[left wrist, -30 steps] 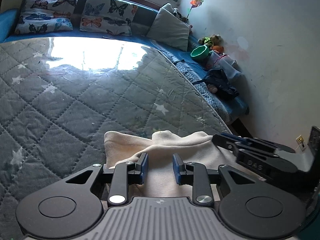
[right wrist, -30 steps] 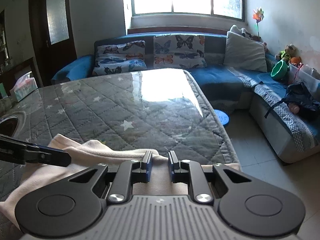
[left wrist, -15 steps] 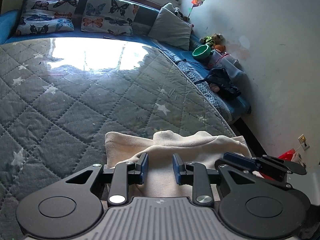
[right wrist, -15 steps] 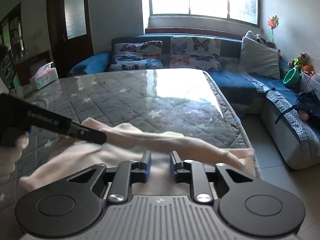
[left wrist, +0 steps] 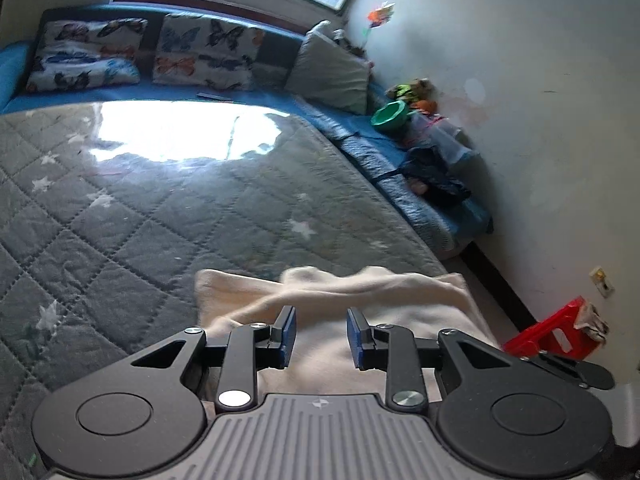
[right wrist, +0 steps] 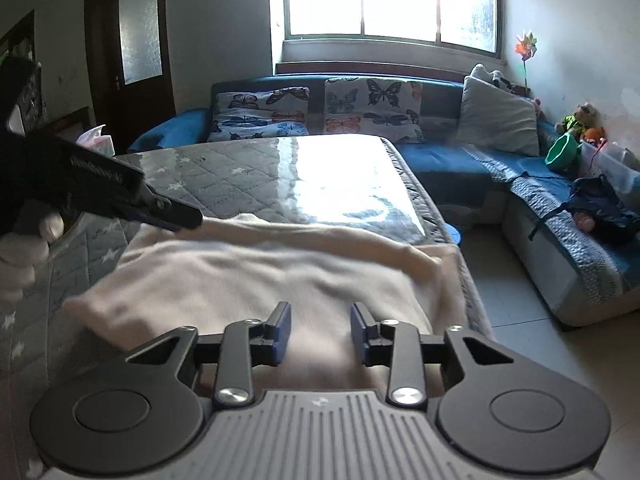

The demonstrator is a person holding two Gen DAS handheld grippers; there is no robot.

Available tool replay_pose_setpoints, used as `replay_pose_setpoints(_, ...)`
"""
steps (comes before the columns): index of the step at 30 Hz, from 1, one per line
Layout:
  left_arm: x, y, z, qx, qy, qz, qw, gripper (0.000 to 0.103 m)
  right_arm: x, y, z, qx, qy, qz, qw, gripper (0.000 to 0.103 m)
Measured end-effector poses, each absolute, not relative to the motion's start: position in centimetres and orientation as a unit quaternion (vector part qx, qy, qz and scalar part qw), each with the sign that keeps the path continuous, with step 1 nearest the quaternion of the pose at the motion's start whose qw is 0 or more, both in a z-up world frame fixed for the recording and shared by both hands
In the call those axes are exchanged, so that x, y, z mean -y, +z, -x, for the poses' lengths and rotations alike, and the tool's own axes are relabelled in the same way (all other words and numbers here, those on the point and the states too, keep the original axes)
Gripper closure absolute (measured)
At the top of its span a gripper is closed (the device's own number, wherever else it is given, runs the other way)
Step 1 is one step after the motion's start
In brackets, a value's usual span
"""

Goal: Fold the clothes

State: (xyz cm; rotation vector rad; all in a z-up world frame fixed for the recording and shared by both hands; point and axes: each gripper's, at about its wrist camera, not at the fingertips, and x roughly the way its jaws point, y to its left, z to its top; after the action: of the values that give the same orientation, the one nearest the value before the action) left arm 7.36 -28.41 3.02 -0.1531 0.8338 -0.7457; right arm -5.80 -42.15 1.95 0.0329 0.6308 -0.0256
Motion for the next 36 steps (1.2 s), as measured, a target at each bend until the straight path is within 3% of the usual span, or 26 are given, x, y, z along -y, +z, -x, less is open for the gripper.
replay_pose_setpoints(5, 28.4, 3.0, -4.4, -0.39, -0.382, 0.058, 0.836, 0.072, 42.6, 2.5, 7.9, -0.298, -0.022, -0.012, 0.954, 0.061)
replay_pose_setpoints(13, 28.5, 1.7, -0.7, -0.381, -0.398, 0.021, 0.834, 0.072, 43.4, 2.0, 9.7, -0.308, -0.029, -0.023, 0.951, 0.061)
replay_pose_setpoints(36, 27.3, 1.9, 0.2, -0.376, -0.388, 0.03, 0.841, 0.068, 44.5, 2.7, 8.6, -0.28, -0.034, -0.039, 0.959, 0.059)
